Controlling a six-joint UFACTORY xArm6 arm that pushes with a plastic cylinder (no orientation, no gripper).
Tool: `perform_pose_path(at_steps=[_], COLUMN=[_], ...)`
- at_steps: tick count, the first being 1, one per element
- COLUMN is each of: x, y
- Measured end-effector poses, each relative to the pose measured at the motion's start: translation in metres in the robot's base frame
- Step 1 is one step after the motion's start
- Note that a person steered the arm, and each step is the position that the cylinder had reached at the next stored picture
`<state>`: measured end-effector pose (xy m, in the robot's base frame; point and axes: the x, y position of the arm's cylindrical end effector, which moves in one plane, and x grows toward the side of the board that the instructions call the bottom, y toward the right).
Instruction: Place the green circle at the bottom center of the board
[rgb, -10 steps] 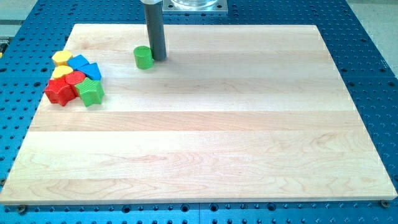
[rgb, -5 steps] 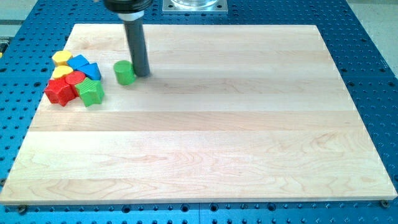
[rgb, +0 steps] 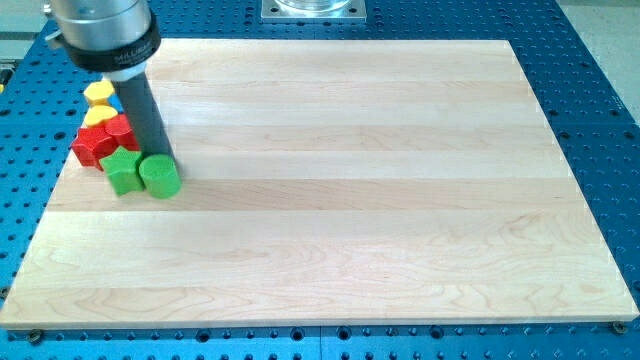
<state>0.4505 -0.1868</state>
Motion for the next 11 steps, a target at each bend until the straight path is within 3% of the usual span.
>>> perform_pose_path(at_steps=[1,2,3,4,5,6,8,9,11], x=[0.078,0.124,0.103,0.131,0.167,0.168,0.161,0.166,0.12], y=[0.03,0.069,0.098,0.012,0.0,0.0,0.136,0.161,0.229])
